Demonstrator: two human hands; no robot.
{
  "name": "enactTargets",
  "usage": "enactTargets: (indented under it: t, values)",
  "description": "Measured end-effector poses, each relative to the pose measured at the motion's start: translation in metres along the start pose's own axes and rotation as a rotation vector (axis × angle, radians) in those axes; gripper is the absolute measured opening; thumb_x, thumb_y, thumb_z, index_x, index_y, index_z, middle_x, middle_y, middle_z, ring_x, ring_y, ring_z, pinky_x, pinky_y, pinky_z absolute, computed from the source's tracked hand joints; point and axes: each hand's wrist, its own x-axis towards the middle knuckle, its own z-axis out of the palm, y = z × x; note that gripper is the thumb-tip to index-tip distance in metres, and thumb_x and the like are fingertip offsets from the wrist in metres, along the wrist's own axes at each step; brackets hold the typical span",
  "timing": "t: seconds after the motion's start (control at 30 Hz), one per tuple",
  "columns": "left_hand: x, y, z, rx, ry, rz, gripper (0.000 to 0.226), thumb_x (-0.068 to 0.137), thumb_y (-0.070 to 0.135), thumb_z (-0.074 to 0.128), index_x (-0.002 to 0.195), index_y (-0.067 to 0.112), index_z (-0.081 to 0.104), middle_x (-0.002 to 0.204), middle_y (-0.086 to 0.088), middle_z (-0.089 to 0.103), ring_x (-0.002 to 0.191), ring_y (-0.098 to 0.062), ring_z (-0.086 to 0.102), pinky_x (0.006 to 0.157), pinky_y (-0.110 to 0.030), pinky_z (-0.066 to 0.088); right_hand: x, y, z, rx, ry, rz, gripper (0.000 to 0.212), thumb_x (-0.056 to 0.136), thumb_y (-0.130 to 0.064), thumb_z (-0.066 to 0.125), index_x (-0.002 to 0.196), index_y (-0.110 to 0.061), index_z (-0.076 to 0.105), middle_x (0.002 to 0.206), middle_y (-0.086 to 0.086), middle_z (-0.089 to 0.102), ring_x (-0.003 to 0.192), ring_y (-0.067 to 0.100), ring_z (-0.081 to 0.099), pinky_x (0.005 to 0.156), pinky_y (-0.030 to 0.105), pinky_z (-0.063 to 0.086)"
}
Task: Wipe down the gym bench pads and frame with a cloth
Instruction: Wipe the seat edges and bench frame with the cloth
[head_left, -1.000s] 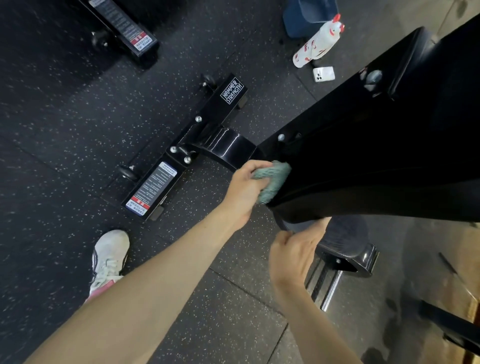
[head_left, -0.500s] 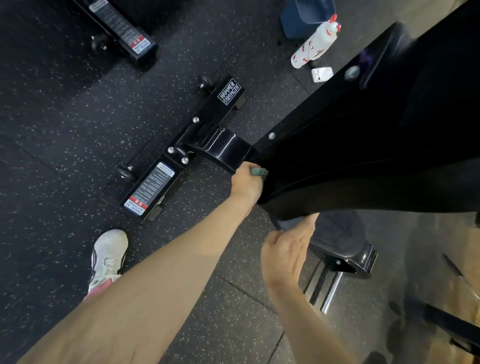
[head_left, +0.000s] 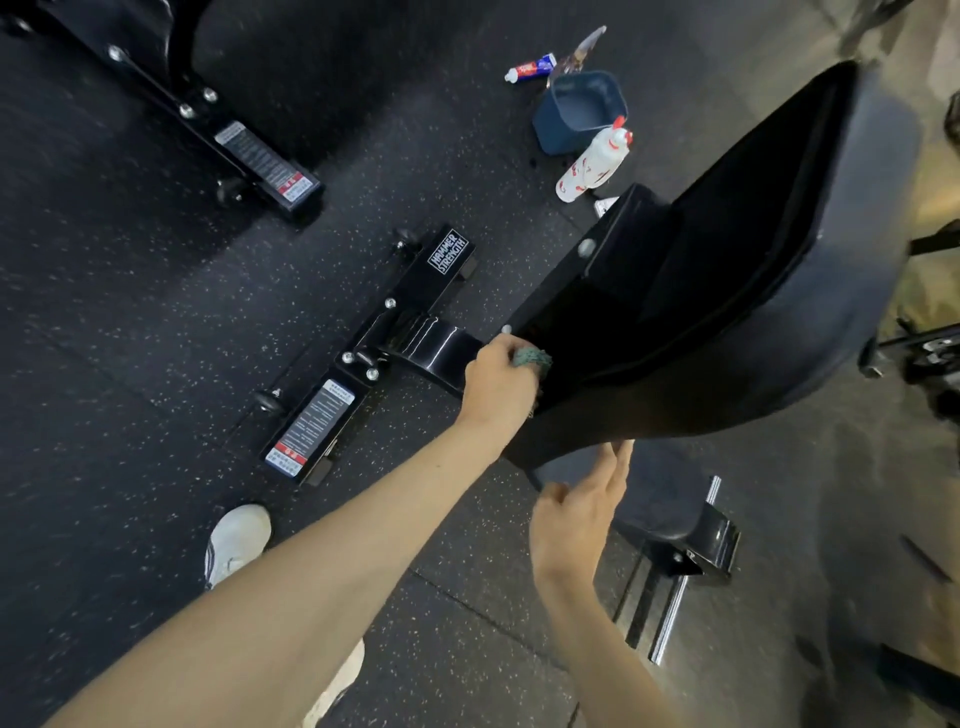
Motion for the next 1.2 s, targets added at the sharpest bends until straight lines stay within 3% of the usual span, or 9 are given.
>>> enactTargets:
  t: [0.1, 0.17, 0.33, 0.43, 0.5, 0.63, 0.87, 1.0, 1.2]
  values:
    - [-0.013, 0.021, -0.002, -0.006, -0.023, 0.061, 0.021, 0.088, 0.003, 0.052, 0.087, 0.023, 0.059, 0.091, -0.007, 0.067, 0.074, -0.014, 0.063, 0.053, -0.022, 0.052, 0.005, -0.011, -0.018, 0.08, 0.044, 0.028, 0.07, 0.087, 0.014, 0.045, 0.149, -0.007, 0.022, 0.162, -0.002, 0.005, 0.146, 0.018, 0.015, 0.097, -0.004, 0.02]
    - [-0.022, 0.035, -0.002, -0.019, -0.026, 0.099, 0.021, 0.087, 0.002, 0.053, 0.086, 0.022, 0.06, 0.09, -0.007, 0.067, 0.077, -0.017, 0.065, 0.056, -0.024, 0.053, 0.007, -0.017, -0.027, 0.154, 0.079, 0.054, 0.068, 0.088, 0.015, 0.044, 0.149, -0.005, 0.022, 0.161, 0.002, 0.009, 0.146, 0.019, 0.016, 0.082, -0.015, 0.01]
    - [-0.047, 0.064, -0.004, -0.013, -0.024, 0.171, 0.021, 0.087, 0.002, 0.052, 0.09, 0.021, 0.061, 0.095, -0.006, 0.065, 0.087, -0.017, 0.062, 0.054, -0.018, 0.05, 0.014, -0.038, -0.048, 0.385, 0.176, 0.065, 0.062, 0.091, 0.012, 0.04, 0.147, -0.012, 0.031, 0.158, 0.003, 0.022, 0.145, 0.014, 0.02, 0.095, -0.009, 0.009]
    - [-0.061, 0.08, -0.006, -0.022, -0.032, 0.241, 0.022, 0.085, 0.006, 0.052, 0.089, 0.025, 0.062, 0.096, -0.003, 0.066, 0.101, -0.022, 0.058, 0.071, -0.026, 0.054, 0.019, -0.052, -0.059, 0.499, 0.242, 0.057, 0.053, 0.092, 0.006, 0.038, 0.14, -0.014, 0.042, 0.151, 0.006, 0.037, 0.141, 0.018, 0.032, 0.117, 0.025, 0.023]
    - [-0.07, 0.09, -0.006, -0.028, -0.034, 0.299, 0.022, 0.085, 0.008, 0.052, 0.092, 0.026, 0.063, 0.094, 0.002, 0.066, 0.105, -0.025, 0.057, 0.082, -0.039, 0.052, 0.022, -0.062, -0.07, 0.557, 0.311, 0.054, 0.042, 0.095, -0.007, 0.038, 0.135, -0.015, 0.048, 0.143, 0.006, 0.048, 0.135, 0.02, 0.041, 0.113, 0.04, 0.032]
    - [-0.078, 0.102, -0.004, 0.009, -0.018, 0.392, 0.028, 0.087, 0.007, 0.052, 0.098, 0.031, 0.062, 0.095, 0.01, 0.065, 0.106, -0.025, 0.056, 0.088, -0.045, 0.05, 0.03, -0.091, -0.107, 0.712, 0.425, 0.033, 0.032, 0.104, -0.017, 0.035, 0.13, -0.014, 0.053, 0.123, -0.004, 0.058, 0.11, 0.001, 0.054, 0.097, 0.014, 0.041]
    - [-0.051, 0.127, 0.007, 0.202, -0.031, 0.461, 0.022, 0.092, 0.006, 0.055, 0.108, 0.02, 0.062, 0.107, -0.001, 0.064, 0.109, -0.024, 0.054, 0.091, -0.037, 0.046, 0.068, -0.14, -0.151, 0.925, 0.108, 0.087, 0.071, 0.077, -0.058, 0.053, 0.138, -0.021, 0.05, 0.133, -0.005, 0.057, 0.122, 0.012, 0.053, 0.107, 0.037, 0.041]
    - [-0.031, 0.139, 0.014, 0.284, -0.071, 0.461, 0.02, 0.094, 0.011, 0.052, 0.11, 0.017, 0.06, 0.108, -0.004, 0.062, 0.103, -0.022, 0.054, 0.079, -0.027, 0.041, 0.075, -0.155, -0.159, 0.846, 0.102, 0.063, 0.059, 0.096, -0.032, 0.055, 0.149, -0.021, 0.031, 0.115, -0.021, 0.05, 0.114, 0.002, 0.049, 0.096, 0.019, 0.04]
    - [-0.002, 0.16, 0.025, 0.325, -0.127, 0.449, 0.021, 0.093, 0.01, 0.046, 0.109, 0.015, 0.059, 0.108, -0.008, 0.058, 0.093, -0.018, 0.045, 0.073, -0.025, 0.035, 0.069, -0.158, -0.15, 0.698, 0.279, 0.045, 0.052, 0.098, -0.038, 0.05, 0.146, -0.026, 0.035, 0.124, -0.02, 0.047, 0.111, -0.01, 0.047, 0.09, 0.008, 0.037]
